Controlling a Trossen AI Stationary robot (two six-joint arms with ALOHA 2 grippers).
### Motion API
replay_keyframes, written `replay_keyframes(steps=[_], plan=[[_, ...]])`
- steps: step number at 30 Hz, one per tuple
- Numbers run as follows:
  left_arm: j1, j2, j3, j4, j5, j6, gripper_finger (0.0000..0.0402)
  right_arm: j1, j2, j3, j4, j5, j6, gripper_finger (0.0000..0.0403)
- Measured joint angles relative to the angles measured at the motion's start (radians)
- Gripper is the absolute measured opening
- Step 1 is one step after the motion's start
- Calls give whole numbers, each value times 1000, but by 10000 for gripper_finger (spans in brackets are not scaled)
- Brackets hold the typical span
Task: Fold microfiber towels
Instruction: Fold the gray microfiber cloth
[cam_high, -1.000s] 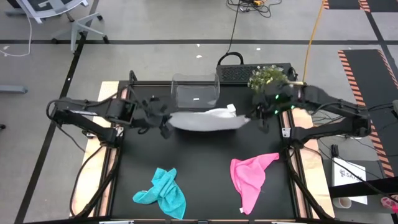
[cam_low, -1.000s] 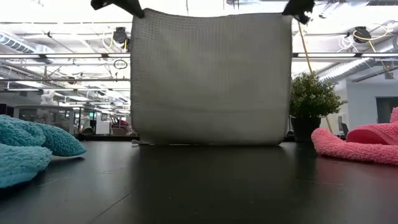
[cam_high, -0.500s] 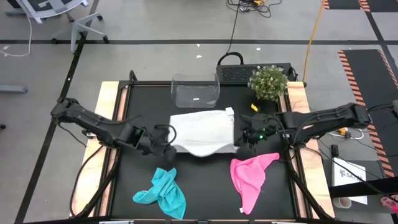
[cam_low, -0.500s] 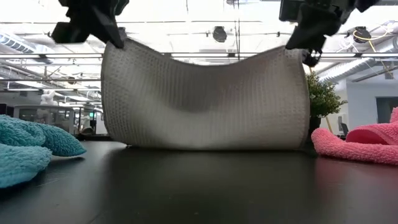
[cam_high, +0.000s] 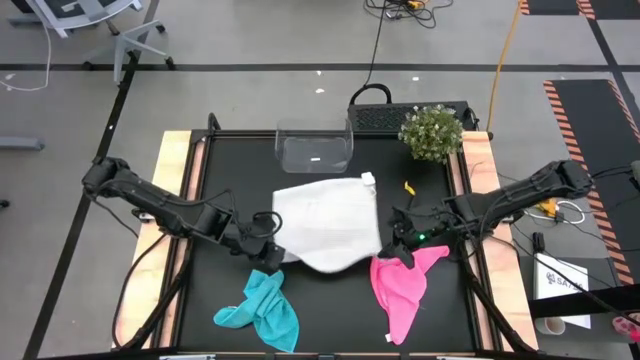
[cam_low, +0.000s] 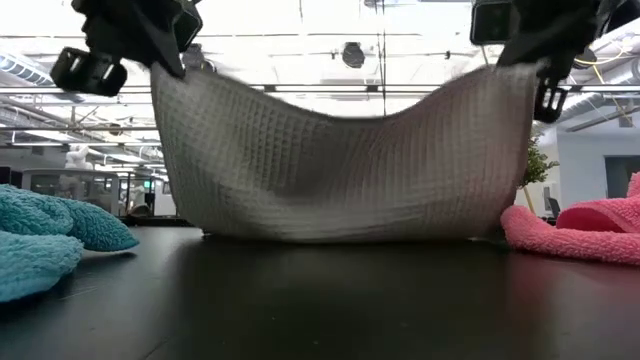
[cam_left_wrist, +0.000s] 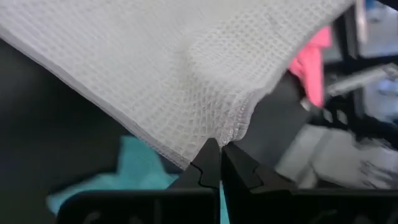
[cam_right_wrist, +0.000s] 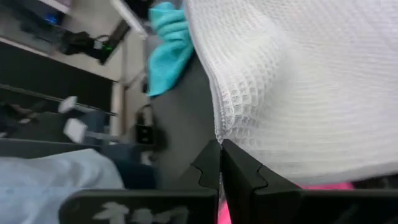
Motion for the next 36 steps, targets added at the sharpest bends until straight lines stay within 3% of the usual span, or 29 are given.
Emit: replay_keyframes(steps=[6,13,17,24,36], plan=[[-33,0,0,7,20,-54,0,65,0,0,0,13,70,0],[-37,0,0,-118,-172,-75,0,71,0,0,-36,228,-61,0],[-23,0,0,-227,-229,-116,0,45,0,0,-56,344,-164,0],[24,0,0,-322,-357,-114,0,-35,0,0,-119,465,-304,0],[120,0,-170,-82,-356,-40,0,-177,0,0,-142,465,-454,0]])
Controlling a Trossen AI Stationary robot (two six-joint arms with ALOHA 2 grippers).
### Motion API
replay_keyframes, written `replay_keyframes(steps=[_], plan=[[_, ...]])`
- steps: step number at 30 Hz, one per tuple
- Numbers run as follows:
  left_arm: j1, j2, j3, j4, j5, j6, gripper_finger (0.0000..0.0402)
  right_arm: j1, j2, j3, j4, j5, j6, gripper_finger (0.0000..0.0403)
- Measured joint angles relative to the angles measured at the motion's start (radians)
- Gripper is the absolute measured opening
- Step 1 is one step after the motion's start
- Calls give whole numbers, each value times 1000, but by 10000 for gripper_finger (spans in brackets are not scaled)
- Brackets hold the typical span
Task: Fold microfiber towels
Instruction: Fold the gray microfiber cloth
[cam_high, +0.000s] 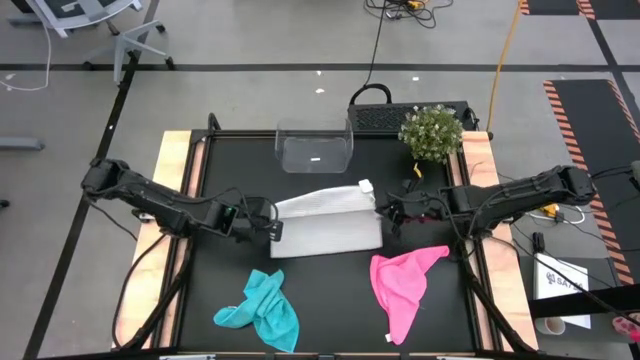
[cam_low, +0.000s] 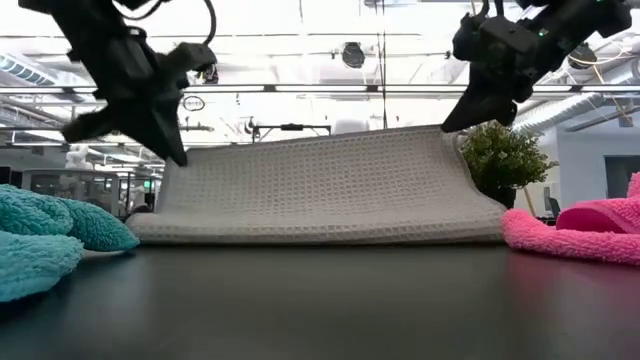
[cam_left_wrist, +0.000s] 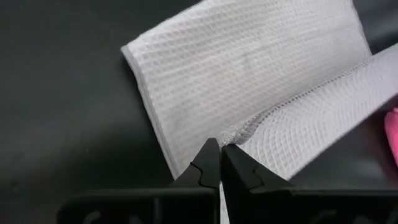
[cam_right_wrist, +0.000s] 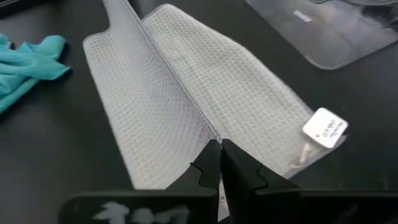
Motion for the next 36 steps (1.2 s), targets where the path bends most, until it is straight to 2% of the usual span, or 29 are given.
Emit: replay_keyframes(steps=[7,14,18,31,36], plan=[[66,0,-18,25,-63,89,1,-41,0,-63,62,-1,-27,0],[140,0,-19,36,-59,168,1,-91,0,-217,332,2,-27,0],[161,0,-19,39,-57,193,1,-135,0,-265,422,1,-45,0],[183,0,-19,39,-47,207,3,-169,0,-278,437,-12,-75,0],[184,0,-19,33,-56,250,22,-169,0,-278,434,-14,-95,8]])
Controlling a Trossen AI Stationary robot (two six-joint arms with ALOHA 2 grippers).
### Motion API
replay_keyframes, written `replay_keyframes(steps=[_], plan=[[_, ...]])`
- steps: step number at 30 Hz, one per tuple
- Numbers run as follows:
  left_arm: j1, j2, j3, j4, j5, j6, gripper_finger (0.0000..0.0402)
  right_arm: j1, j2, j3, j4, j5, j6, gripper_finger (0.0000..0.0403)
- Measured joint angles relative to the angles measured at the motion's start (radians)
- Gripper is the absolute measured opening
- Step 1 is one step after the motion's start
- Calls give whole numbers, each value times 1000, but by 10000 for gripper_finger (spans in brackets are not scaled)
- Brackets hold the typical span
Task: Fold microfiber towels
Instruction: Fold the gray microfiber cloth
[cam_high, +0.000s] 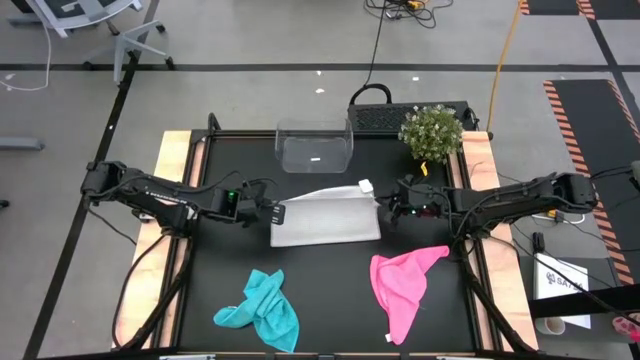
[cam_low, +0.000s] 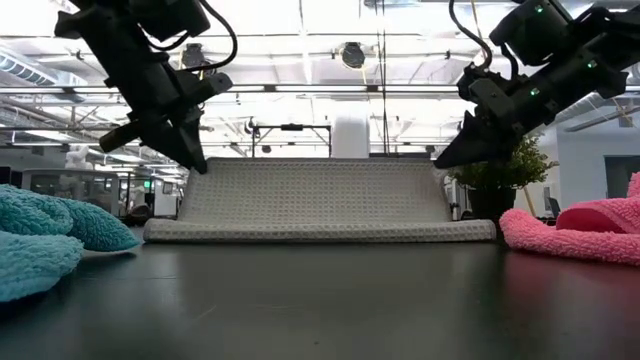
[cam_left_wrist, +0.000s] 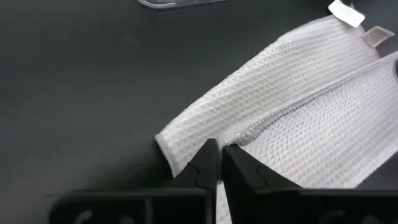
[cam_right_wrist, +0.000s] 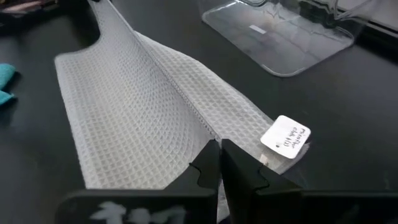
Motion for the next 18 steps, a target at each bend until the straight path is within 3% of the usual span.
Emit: replay_keyframes(steps=[13,18], plan=[[71,0,-2,-14,-4,74,78,0,0,-1,10,13,-13,72],[50,0,-2,74,73,97,80,6,0,-1,30,-95,13,67]])
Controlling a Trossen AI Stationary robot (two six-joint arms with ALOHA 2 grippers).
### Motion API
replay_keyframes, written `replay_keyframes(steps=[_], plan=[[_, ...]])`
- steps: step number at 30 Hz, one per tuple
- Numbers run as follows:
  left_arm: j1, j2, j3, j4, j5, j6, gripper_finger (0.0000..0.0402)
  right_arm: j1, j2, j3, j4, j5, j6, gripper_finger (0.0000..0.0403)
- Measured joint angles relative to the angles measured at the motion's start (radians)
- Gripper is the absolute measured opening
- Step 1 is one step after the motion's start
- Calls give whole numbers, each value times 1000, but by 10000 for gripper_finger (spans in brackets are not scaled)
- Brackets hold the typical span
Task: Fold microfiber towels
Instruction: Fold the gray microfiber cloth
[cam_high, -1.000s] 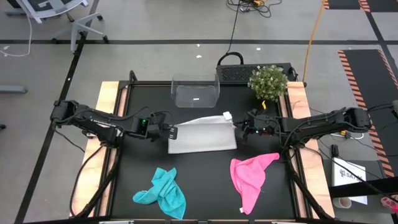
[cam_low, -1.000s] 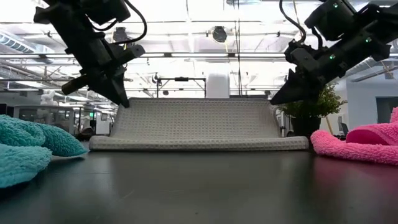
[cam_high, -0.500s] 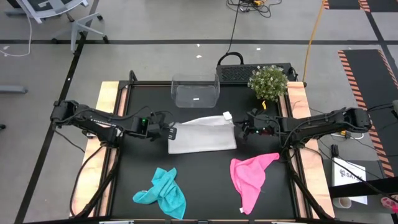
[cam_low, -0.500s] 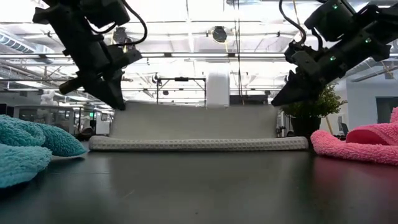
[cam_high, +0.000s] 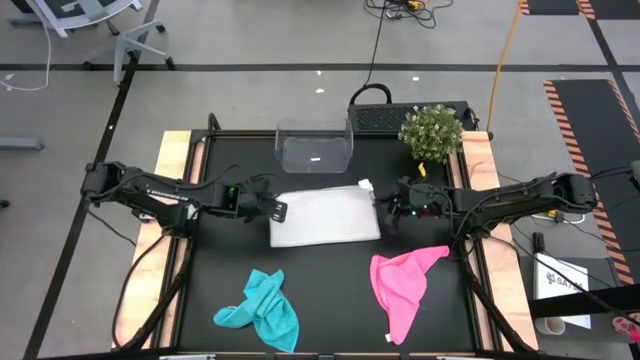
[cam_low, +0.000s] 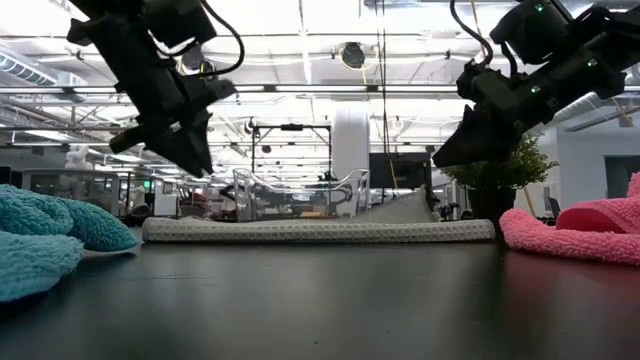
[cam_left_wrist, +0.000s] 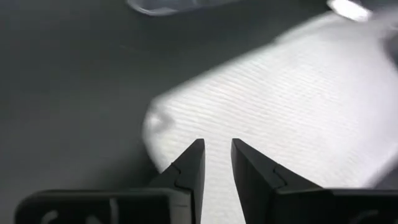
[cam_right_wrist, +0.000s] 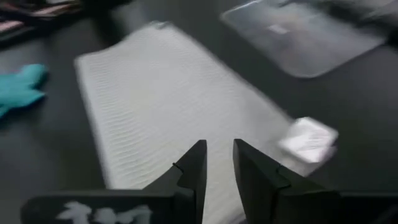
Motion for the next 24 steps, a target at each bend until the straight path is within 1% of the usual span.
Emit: replay_keyframes(steps=[2,6,8,10,13,15,17,19,24], plan=[[-28,0,0,28,0,1,80,12,0,0,-7,-24,10,59],[-82,28,2,34,-39,-3,81,28,14,0,5,-25,13,42],[-108,53,2,53,-48,2,81,38,28,0,32,-26,34,33],[-137,91,2,77,-49,15,81,52,39,0,45,-62,61,21],[-187,141,3,147,-38,81,80,87,55,3,52,-125,97,4],[-226,166,4,165,-33,158,75,118,62,7,39,-151,117,3],[-261,186,18,166,-34,246,63,143,68,36,-24,-153,125,4],[-288,196,46,160,-32,319,47,160,68,84,-126,-153,114,2],[-320,196,113,87,2,449,12,175,68,258,-384,-152,7,1]])
